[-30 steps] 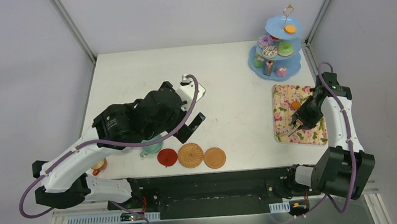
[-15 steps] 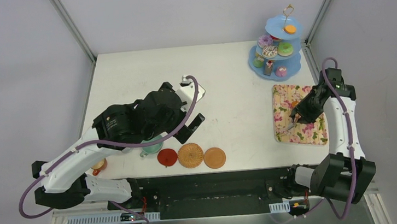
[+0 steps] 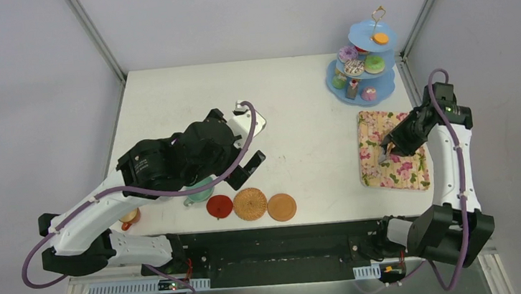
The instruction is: Serve the afternoon tea
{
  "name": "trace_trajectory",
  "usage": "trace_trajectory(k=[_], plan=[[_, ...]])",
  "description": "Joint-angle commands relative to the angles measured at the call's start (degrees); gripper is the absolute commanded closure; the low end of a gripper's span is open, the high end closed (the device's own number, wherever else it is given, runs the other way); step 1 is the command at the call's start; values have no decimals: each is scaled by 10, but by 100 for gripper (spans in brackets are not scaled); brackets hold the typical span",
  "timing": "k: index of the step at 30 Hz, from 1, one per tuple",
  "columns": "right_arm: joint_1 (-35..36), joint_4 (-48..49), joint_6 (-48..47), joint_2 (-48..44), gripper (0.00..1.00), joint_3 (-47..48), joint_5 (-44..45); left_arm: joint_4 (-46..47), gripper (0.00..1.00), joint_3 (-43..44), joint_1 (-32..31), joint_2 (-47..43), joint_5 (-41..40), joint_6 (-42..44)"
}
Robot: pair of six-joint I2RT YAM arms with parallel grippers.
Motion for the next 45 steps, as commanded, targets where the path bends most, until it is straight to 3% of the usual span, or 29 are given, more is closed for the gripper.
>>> trace_trajectory(k=[1, 9, 17, 26, 45], plan=[[-1, -12, 15, 2, 75, 52, -26, 8, 0, -3, -2, -11, -10, 12], [50, -2, 68, 70, 75, 214, -38, 6, 0, 2, -2, -8, -14, 11], [119, 28, 117, 223, 75, 430, -22, 1, 0, 10, -1, -4, -19, 8], [124, -2, 123, 382, 75, 674, -24, -8, 0, 16, 1, -4, -31, 3], [124, 47, 153, 445, 74, 689, -35, -9, 0, 9, 6, -2, -37, 7]])
